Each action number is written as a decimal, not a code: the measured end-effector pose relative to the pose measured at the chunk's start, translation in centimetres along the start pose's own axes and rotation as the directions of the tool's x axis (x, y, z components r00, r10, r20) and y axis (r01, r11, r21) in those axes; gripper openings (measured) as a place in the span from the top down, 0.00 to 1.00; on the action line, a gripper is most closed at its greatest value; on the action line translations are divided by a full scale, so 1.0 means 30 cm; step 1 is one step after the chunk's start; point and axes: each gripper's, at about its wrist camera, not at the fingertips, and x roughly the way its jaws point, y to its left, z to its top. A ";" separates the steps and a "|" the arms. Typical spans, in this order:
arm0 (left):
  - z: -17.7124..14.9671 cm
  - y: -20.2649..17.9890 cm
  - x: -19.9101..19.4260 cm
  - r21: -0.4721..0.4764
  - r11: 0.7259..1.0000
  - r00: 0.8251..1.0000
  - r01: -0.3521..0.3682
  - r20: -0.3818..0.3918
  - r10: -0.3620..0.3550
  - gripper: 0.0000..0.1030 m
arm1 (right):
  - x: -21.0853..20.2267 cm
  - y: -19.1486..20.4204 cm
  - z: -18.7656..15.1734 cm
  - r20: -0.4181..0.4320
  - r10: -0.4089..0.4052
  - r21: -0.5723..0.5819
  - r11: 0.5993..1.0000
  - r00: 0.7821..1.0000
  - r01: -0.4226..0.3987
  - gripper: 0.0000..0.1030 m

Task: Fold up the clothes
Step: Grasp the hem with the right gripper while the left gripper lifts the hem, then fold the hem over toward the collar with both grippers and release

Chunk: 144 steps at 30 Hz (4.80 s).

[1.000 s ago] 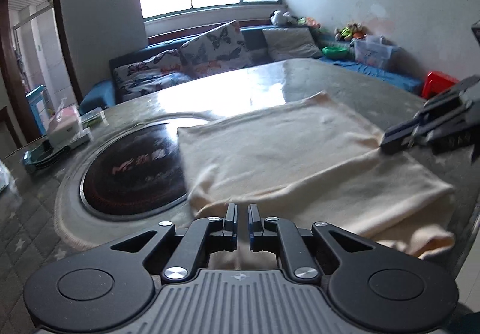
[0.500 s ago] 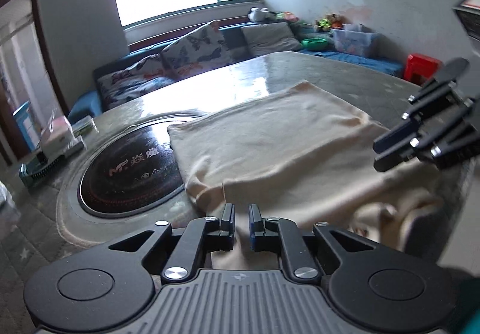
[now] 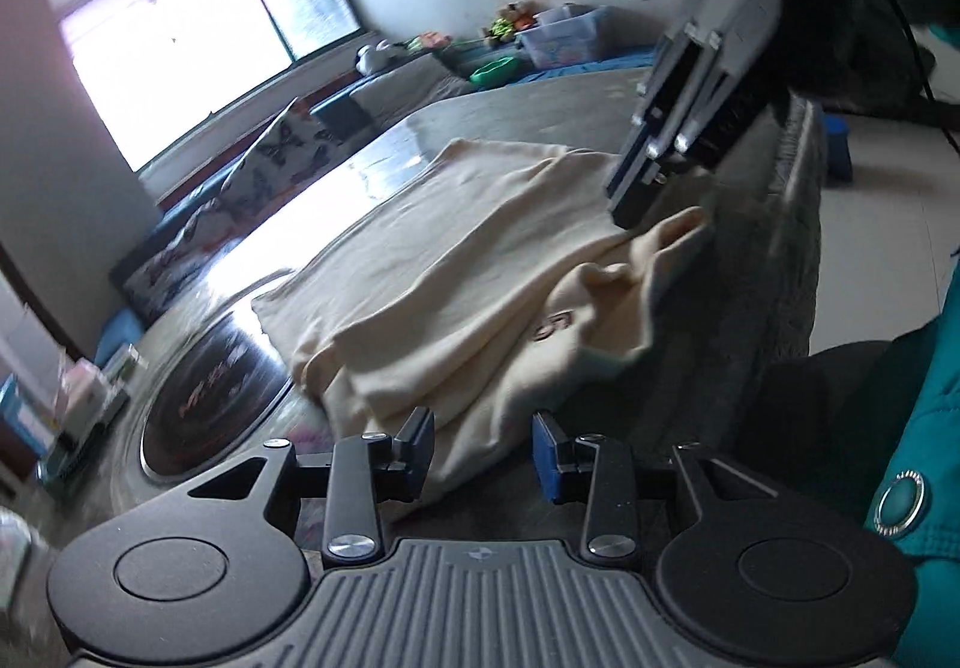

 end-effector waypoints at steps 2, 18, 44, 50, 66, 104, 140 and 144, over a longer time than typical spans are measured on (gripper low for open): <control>0.008 -0.013 0.013 0.017 1.000 1.000 0.008 0.019 -0.008 0.63 | -0.013 -0.003 0.001 0.007 -0.001 0.002 1.000 1.000 0.001 0.79; 0.114 0.104 0.079 -0.193 0.981 0.997 0.032 0.070 -0.019 0.88 | -0.121 0.087 -0.083 -0.005 -0.024 -0.275 0.961 1.000 0.022 0.51; 0.004 0.050 0.023 -0.117 0.990 0.996 -0.077 0.032 0.081 0.78 | -0.030 0.028 0.056 0.096 -0.046 -0.146 0.988 0.994 0.059 0.91; -0.025 0.037 0.010 -0.089 0.989 0.992 -0.119 0.033 0.122 0.90 | -0.030 0.044 0.044 0.117 -0.067 -0.142 0.986 0.991 0.083 0.91; 0.035 0.037 -0.226 -0.161 0.980 0.982 -0.117 0.130 0.139 0.93 | -0.254 0.129 0.003 0.183 0.001 -0.200 0.979 0.983 0.036 0.92; 0.246 0.378 0.549 -0.390 0.891 0.972 -0.234 -0.126 0.201 0.84 | 0.228 -0.360 0.231 0.065 -0.140 0.155 0.979 0.988 0.128 0.78; 0.175 0.222 0.322 -0.432 0.900 0.998 -0.065 -0.041 0.053 0.83 | 0.354 -0.292 0.299 0.016 -0.129 0.233 0.965 0.992 0.122 0.83; 0.174 0.219 0.286 -0.421 0.907 0.999 -0.034 -0.042 0.018 0.82 | 0.331 -0.252 0.285 0.025 -0.119 0.183 0.977 0.993 0.113 0.83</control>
